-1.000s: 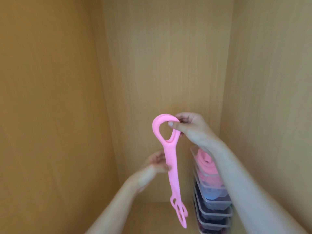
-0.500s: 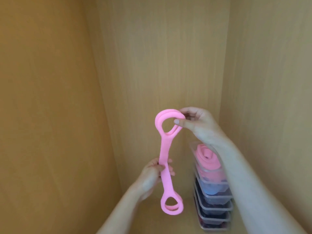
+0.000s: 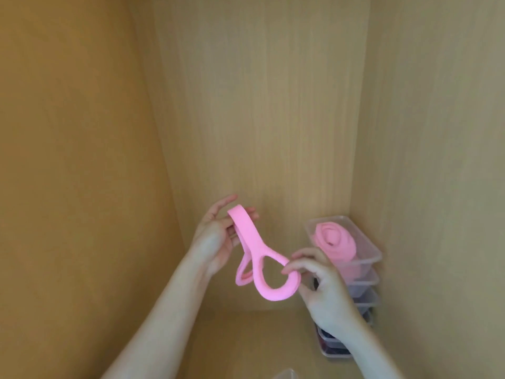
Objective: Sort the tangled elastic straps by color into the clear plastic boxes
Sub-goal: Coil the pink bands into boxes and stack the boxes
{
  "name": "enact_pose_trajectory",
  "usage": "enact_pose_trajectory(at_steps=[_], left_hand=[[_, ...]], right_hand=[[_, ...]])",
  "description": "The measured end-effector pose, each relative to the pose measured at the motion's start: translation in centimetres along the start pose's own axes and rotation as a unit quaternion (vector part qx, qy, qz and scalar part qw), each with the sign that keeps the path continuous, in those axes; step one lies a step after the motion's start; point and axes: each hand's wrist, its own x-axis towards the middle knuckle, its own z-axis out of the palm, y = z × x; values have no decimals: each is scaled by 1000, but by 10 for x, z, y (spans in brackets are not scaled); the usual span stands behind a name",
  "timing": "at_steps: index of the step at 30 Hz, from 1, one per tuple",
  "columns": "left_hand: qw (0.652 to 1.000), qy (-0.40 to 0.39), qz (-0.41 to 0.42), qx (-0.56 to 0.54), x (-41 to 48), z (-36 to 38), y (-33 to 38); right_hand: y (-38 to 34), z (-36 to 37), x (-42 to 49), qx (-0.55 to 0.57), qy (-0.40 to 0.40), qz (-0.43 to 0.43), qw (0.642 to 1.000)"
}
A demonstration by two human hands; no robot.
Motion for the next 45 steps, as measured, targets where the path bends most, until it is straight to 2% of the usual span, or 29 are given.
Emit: enact_pose_trajectory(at_steps=[4,6,9,14,17,19,23,26,31,33,36,41,45], left_hand=[[1000,-28,12,-3,-7,14,5],[999,-44,17,-8,-11,19,9],[998,-58,32,13,-17,25,15],[995,-76,49,36,-25,34,21],[994,-97,41,10,-28,36,24],[993,-107,37,-8,-29,35,27],[995,-94,39,-11,-25,25,26],[997,-43,56,19,-17,10,16],[985,42,62,158,-12,-17,-17],[977,33,45,206,-19,-22,-32],[971,-20,19,239,-37,-24,-51],[946,-164,4,279,-61,-26,-67],[951,-103,49,287,-63,-23,-74]], right_hand=[[15,20,-6,-127,-30,-50,990],[16,24,-8,-134,-43,-50,989],[13,24,-9,-90,-32,-42,995],[6,30,-1,-48,76,11,996],[0,29,4,45,18,88,995],[1,27,6,126,-37,100,986],[-4,23,-2,254,-86,132,954],[-10,23,-7,276,-115,158,941],[-22,17,-6,308,-131,176,926],[-24,12,-4,323,-130,176,921],[-25,5,0,353,-124,181,910],[-22,1,4,349,-116,190,910],[-16,6,2,312,-132,200,919]])
